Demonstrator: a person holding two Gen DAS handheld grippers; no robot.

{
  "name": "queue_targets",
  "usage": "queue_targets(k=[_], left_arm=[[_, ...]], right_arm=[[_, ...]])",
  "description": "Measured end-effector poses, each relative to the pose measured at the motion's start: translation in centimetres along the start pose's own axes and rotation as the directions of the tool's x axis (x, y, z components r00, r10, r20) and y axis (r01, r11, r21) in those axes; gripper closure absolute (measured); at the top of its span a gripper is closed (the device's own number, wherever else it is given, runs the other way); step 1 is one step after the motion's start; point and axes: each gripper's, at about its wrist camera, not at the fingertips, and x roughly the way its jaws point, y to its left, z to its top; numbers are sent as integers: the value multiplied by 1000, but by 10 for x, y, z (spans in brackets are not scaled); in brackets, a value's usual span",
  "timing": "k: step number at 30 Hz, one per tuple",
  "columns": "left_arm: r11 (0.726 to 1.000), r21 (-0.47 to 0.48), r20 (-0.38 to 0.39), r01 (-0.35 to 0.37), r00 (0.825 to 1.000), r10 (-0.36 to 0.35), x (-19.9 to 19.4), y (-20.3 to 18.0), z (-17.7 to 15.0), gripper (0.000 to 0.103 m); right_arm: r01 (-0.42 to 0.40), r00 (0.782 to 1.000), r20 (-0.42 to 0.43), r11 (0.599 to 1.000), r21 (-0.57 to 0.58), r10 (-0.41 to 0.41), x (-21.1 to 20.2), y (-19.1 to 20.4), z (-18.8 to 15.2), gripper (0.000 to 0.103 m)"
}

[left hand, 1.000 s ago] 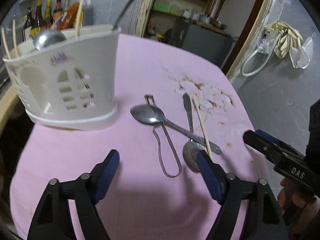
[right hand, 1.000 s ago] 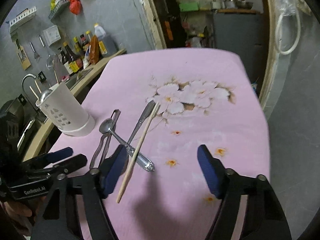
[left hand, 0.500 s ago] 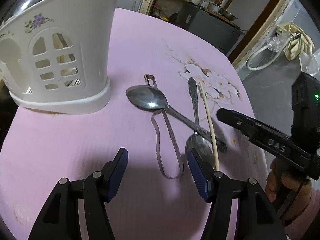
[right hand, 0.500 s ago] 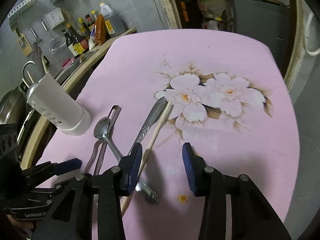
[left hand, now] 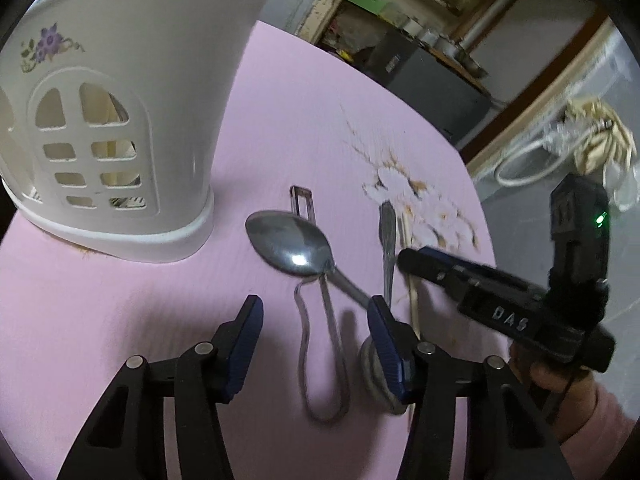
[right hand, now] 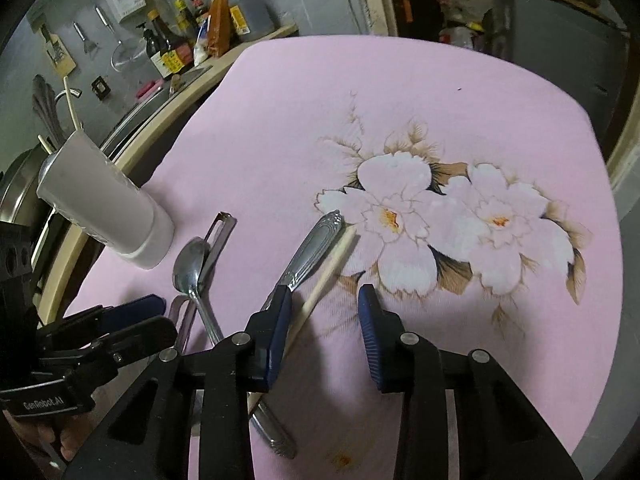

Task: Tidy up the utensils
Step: 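Lower the right tool onto the wooden chopstick and close on it, then grasp the steel spoons with the left tool while the right tool holds the chopstick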

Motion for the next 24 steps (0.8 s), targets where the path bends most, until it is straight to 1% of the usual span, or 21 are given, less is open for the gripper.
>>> queue_targets(k=[1, 3, 5, 9, 12, 15, 17, 19, 21, 23, 24], left_arm=[[1000, -19, 1, 6, 1000, -6, 1, 1, 2, 53], [998, -55, 3, 18, 1000, -18, 4, 3, 4, 54], [993, -110, 10, 33, 999, -32, 8, 5, 7, 54], [980, -194, 24, 49, 999, -45, 14, 9, 11, 54], [971, -236, 31, 40, 999, -34, 19, 8, 15, 54], [967, -253, 27, 9, 1000, -2, 25, 1, 19, 54], [969, -244, 21, -33, 999, 39, 29, -6, 22, 54], [971, -221, 11, -91, 995, 96, 34, -16, 25, 55], [972, -181, 3, -151, 988, 155, 39, -26, 28, 55], [968, -142, -3, -208, 978, 210, 43, -35, 31, 55], [964, -122, -5, -236, 971, 238, 46, -39, 32, 56]], right_arm=[[-9, 1000, -7, 1000, 4, 9, 1, -1, 2, 72], [-19, 1000, -19, 1000, 15, 19, 3, -4, 4, 79], [-21, 999, -30, 999, 27, 21, 6, -6, 7, 90], [-68, 997, -42, 996, 58, 71, 10, -10, 6, 96], [-68, 997, -44, 997, 45, 70, 8, -9, 2, 97], [-69, 996, -46, 996, 52, 72, 0, -14, -3, 98], [-72, 996, -45, 995, 65, 75, -5, -21, -6, 98], [-73, 996, -45, 994, 80, 77, -8, -26, -9, 98], [-80, 996, -42, 992, 101, 84, -13, -32, -15, 99], [-82, 995, -41, 990, 111, 87, -15, -35, -19, 99], [-80, 996, -41, 990, 112, 85, -14, -35, -19, 99]])
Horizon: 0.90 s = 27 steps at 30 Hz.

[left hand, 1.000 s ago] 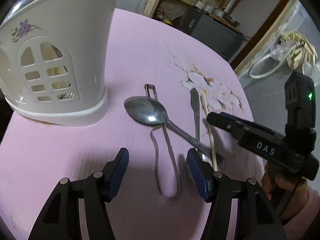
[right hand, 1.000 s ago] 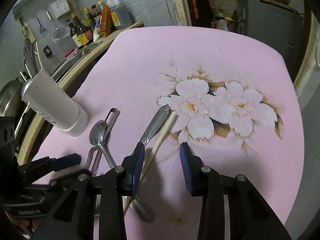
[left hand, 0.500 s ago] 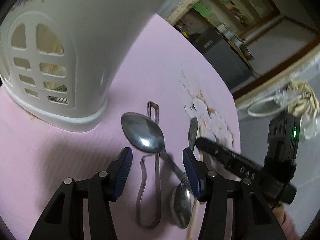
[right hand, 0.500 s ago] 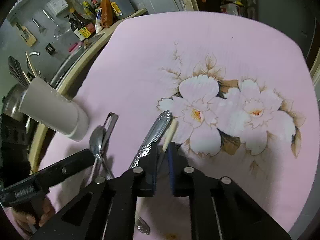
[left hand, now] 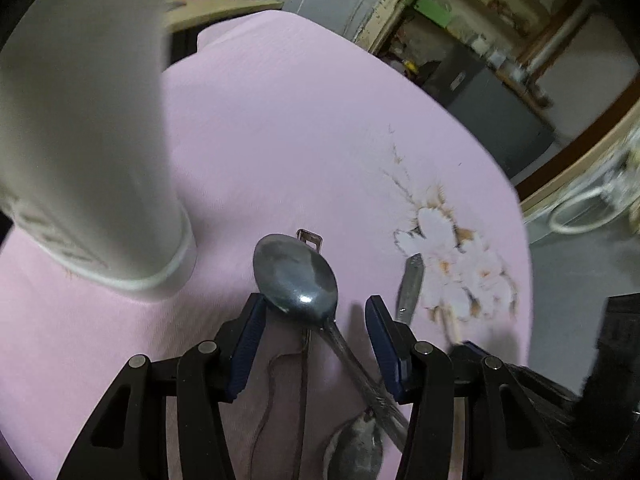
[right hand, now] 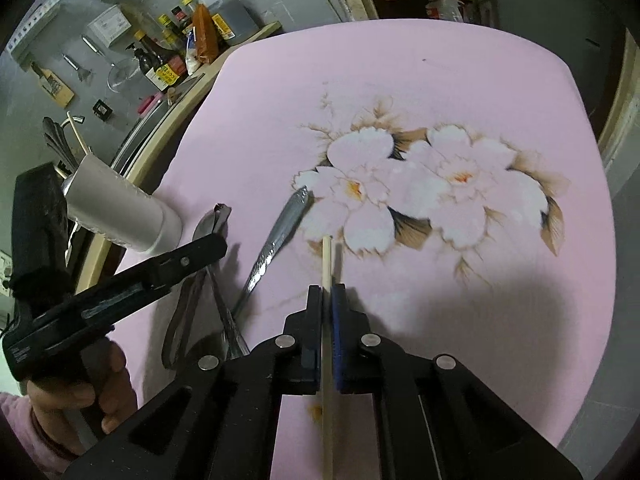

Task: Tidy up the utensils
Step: 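Grasp the steel spoons with the left tool while the right tool holds the chopstick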

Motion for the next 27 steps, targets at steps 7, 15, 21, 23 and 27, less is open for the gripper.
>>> queue_targets(k=[7, 15, 21, 23, 27], left_arm=[[999, 28, 9, -29, 1000, 29, -2, 2, 2, 72], [994, 82, -26, 69, 997, -67, -10, 16, -6, 95], [979, 164, -61, 123, 992, -114, -20, 19, -16, 97], [976, 167, -75, 139, 989, -128, -23, 22, -19, 97], [971, 156, -109, 182, 980, -166, -31, 32, -24, 98]], right_arm=[[-2, 1000, -3, 999, 36, 2, -1, -1, -16, 99], [-15, 1000, 18, 993, 120, 12, -9, -4, -42, 99], [-10, 1000, 12, 988, 155, 8, -14, 0, -60, 99], [-14, 1000, 12, 985, 172, 12, -16, -1, -66, 99], [-25, 1000, 12, 977, 210, 23, -20, -3, -75, 99]])
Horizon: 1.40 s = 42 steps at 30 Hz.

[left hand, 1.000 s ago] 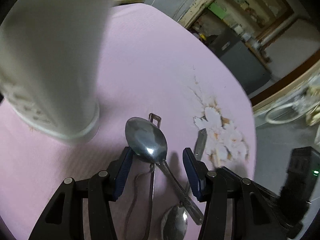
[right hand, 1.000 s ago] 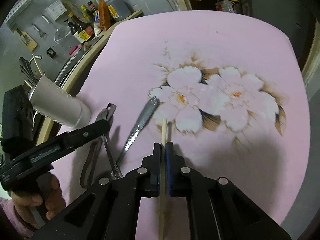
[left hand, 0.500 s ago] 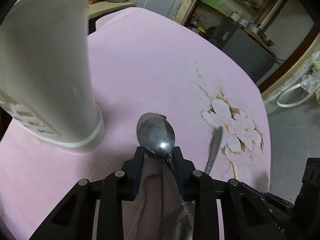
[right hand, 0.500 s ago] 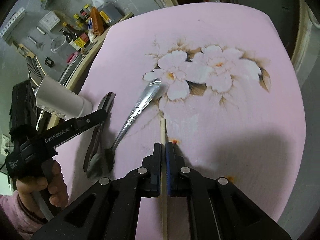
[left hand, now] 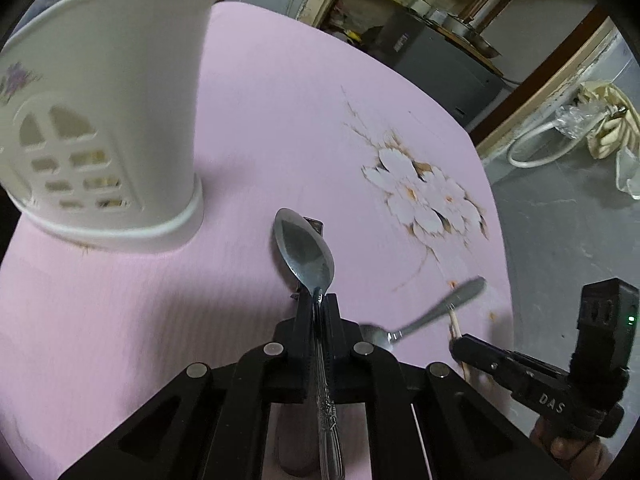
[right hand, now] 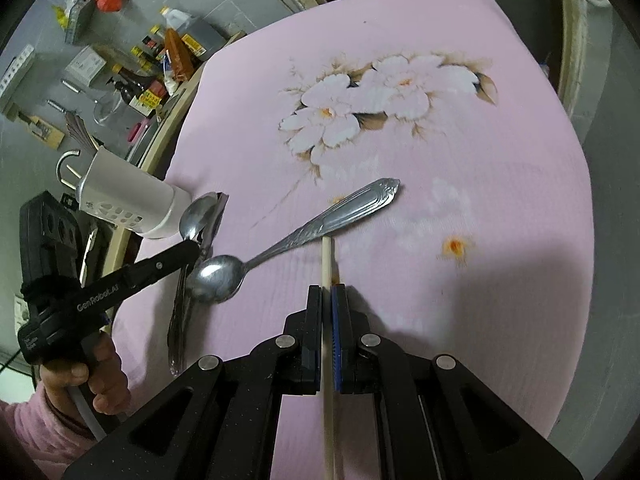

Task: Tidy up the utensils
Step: 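Grasp the steel spoons with the left tool while the right tool holds the chopstick, then lift and carry the spoons and chopstick over the white caddy with both tools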

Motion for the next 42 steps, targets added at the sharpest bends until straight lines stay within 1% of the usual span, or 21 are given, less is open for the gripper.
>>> queue_targets(k=[3, 5, 8, 12, 17, 20, 24, 29, 31, 33, 35, 38, 42], left_arm=[[999, 8, -30, 31, 999, -31, -5, 2, -6, 98], [997, 23, -69, 71, 995, -70, -6, 1, -10, 98], [993, 50, -113, 105, 989, -99, -10, 1, -18, 98], [988, 93, -144, 121, 984, -107, -15, 0, -28, 98], [975, 183, -184, 128, 978, -94, -18, -9, -39, 98], [973, 201, -173, 116, 982, -81, -18, -12, -42, 97], [977, 166, -177, 133, 979, -103, -17, -7, -39, 97], [975, 160, -195, 156, 973, -124, -11, -7, -30, 97], [970, 190, -199, 151, 973, -113, -10, -11, -30, 98], [964, 225, -188, 142, 977, -100, -13, -15, -32, 99], [958, 237, -181, 160, 976, -119, -19, -17, -35, 100], [949, 269, -161, 163, 979, -123, -29, -19, -41, 100], [942, 284, -127, 179, 981, -148, -46, -18, -47, 100]], right_arm=[[-3, 1000, -7, 1000, 18, 3, -2, 0, -8, 99], [-1, 1000, -9, 1000, 22, 2, -3, 0, -11, 99], [0, 1000, -14, 1000, 28, 0, -2, 2, -16, 99], [5, 1000, -22, 999, 33, -5, -2, 4, -24, 99], [14, 1000, -18, 999, 52, -13, -1, 4, -31, 99], [21, 1000, -13, 998, 62, -20, -2, 4, -32, 99], [34, 999, -10, 998, 60, -33, 0, 6, -32, 99], [54, 999, -10, 997, 54, -54, 0, 9, -32, 99], [53, 999, 5, 998, 47, -53, -4, 11, -33, 99], [54, 998, 28, 998, 29, -54, -9, 16, -36, 99], [40, 997, 58, 999, 21, -42, -17, 19, -38, 99], [13, 994, 107, 1000, 14, -14, -30, 25, -41, 99], [-35, 982, 186, 999, 0, 34, -48, 34, -41, 99]])
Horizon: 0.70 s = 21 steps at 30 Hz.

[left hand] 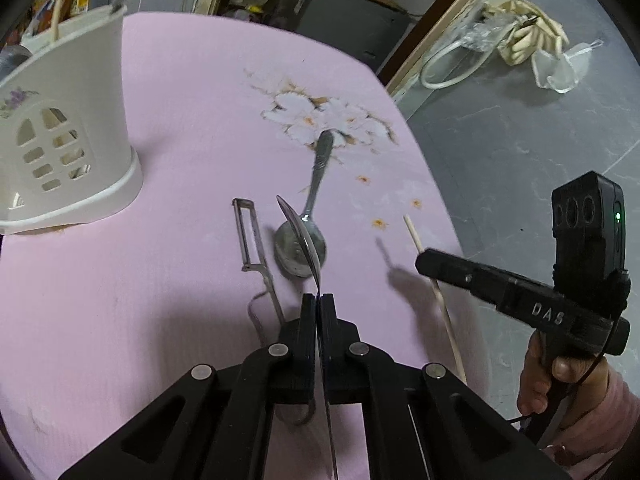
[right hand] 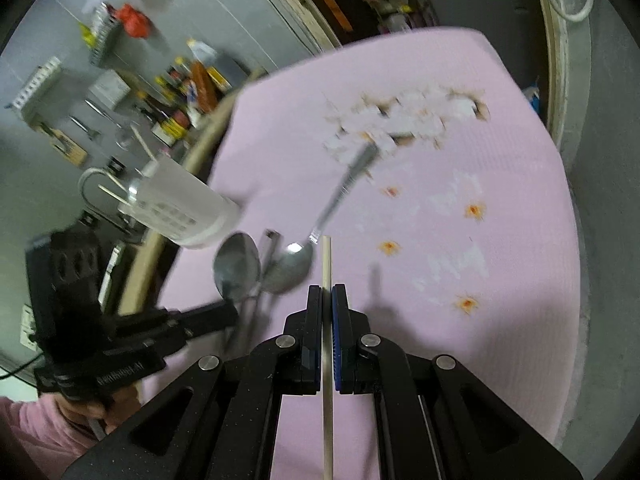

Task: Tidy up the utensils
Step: 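Lift and carry the spoons and chopstick over the white caddy with both tools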

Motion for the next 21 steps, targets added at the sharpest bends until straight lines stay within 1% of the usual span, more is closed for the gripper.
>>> queue_targets(k=[2, 5, 8, 9, 12, 15, 19, 20, 21], left_arm=[[1000, 16, 34, 1, 999, -1, -12, -2, -2, 100], [999, 35, 102, 8, 995, -12, -34, -3, -1, 100], [999, 44, 171, 11, 985, -18, -56, -3, 2, 100], [999, 41, 203, 17, 979, -25, -66, -1, 3, 100], [999, 29, 267, 25, 963, -32, -88, 5, 10, 100], [1000, 18, 333, 24, 943, -29, -114, 16, 20, 100], [1000, 17, 399, 14, 917, -19, -146, 31, 34, 100], [1000, 18, 414, 8, 910, -15, -152, 34, 38, 100], [1000, 18, 430, 2, 903, -9, -159, 39, 44, 100]], right_arm=[[-23, 998, 56, 1000, -7, 24, -12, 8, 3, 99], [-55, 990, 130, 998, -12, 56, -26, 21, 6, 99], [-84, 974, 208, 996, -20, 87, -37, 39, 11, 99], [-92, 969, 229, 995, -25, 95, -40, 45, 10, 99], [-119, 942, 309, 992, -52, 129, -51, 69, 19, 99], [-144, 917, 364, 987, -78, 163, -57, 92, 29, 99], [-178, 871, 439, 974, -136, 221, -60, 130, 45, 99], [-185, 863, 449, 972, -144, 231, -60, 137, 48, 99], [-199, 847, 468, 967, -157, 250, -59, 146, 54, 99]])
